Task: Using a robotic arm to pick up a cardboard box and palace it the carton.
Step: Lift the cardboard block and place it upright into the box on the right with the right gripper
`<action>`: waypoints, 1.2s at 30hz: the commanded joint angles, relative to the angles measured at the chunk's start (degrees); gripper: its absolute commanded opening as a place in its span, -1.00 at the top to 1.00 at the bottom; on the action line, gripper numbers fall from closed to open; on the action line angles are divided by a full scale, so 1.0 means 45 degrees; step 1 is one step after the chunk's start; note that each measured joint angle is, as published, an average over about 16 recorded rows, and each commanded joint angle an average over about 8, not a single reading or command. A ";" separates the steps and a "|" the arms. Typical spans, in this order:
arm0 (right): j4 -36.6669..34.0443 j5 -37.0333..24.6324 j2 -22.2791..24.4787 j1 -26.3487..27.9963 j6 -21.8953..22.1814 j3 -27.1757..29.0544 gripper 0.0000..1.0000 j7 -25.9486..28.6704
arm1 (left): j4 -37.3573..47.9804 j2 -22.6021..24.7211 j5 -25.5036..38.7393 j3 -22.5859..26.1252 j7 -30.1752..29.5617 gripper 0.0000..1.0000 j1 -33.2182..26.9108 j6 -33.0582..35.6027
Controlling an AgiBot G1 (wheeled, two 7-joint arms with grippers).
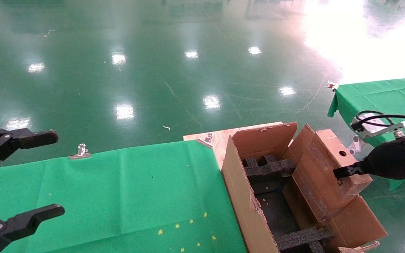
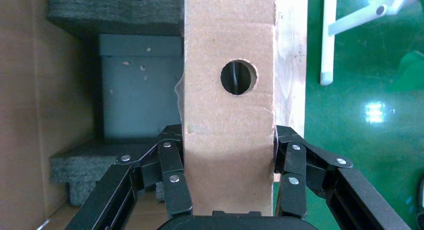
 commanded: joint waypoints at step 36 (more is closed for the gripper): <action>0.0042 -0.3148 -0.1730 -0.2330 0.2242 -0.1165 1.00 0.3991 | 0.0000 -0.0001 -0.0001 0.0002 0.0001 -1.00 -0.0001 -0.0001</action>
